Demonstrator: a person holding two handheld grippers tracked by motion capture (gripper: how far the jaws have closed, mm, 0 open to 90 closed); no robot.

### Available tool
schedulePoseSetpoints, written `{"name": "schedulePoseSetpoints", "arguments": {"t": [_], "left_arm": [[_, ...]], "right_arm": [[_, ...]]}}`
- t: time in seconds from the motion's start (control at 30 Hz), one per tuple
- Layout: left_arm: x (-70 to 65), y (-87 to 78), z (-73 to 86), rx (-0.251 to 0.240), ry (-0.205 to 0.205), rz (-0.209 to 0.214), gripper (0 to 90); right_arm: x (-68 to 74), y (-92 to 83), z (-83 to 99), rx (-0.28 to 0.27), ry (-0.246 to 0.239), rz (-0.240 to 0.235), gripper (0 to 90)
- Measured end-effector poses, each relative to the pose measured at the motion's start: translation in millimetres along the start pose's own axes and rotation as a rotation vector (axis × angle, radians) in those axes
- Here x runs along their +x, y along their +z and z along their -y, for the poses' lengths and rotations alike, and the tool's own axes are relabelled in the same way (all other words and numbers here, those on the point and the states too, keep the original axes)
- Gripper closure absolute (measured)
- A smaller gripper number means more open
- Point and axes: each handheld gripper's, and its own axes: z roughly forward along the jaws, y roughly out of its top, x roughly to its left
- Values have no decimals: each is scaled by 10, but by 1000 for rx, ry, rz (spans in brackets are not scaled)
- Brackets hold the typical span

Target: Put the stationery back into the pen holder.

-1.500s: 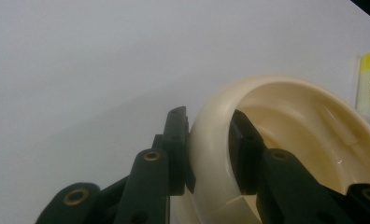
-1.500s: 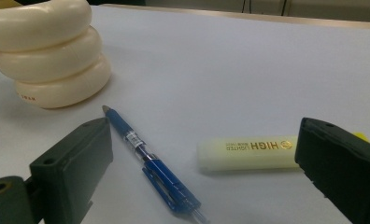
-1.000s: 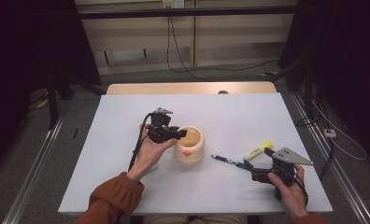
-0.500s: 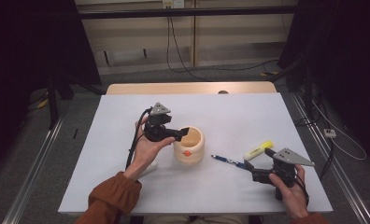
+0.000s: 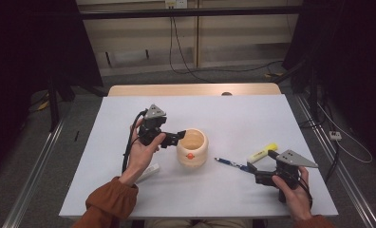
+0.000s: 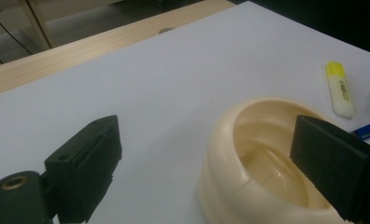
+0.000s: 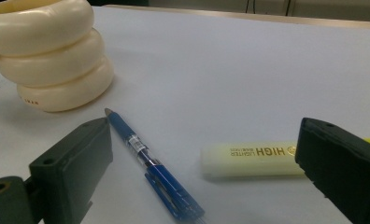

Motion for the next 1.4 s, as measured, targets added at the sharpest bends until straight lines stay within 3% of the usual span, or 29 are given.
{"name": "schedulePoseSetpoints", "arguments": {"t": [0.13, 0.23, 0.33, 0.43, 0.53, 0.83, 0.9, 1.0, 1.13, 1.23, 1.33, 1.4], "left_arm": [[40, -113, 65, -17, 8, -37, 91], [48, -190, 107, -29, 9, 8, 91], [57, -280, 130, -26, 16, 9, 91], [88, -364, 167, -15, -18, 37, 74], [109, -448, 235, -10, -29, 14, 48], [192, -633, 411, 17, -71, 91, 62], [193, -678, 430, 3, -53, 73, 67], [196, -739, 463, -18, -24, 134, 78], [193, -806, 551, -17, -11, 143, 78], [193, -829, 648, 6, -16, 139, 77], [198, -847, 739, 63, -32, 190, 79], [193, -868, 790, 71, -23, 172, 79]], "right_arm": [[-4, -22, 7, -3, 5, 0, 38], [0, -16, 7, -2, 5, -1, 38], [3, -9, 4, 0, 2, 2, 38], [2, -8, 5, 0, 3, 2, 38], [-1, -11, 6, 1, 3, 3, 38], [11, -12, 5, 3, 0, 4, 38], [8, -10, 5, 3, 2, 5, 38], [7, -11, 5, 2, 2, 6, 38], [8, -12, 5, 2, 1, 7, 38], [13, -21, 4, 1, -2, 4, 38], [14, -20, 4, 3, -3, 4, 38], [15, -18, 5, 5, -2, -1, 38]]}}
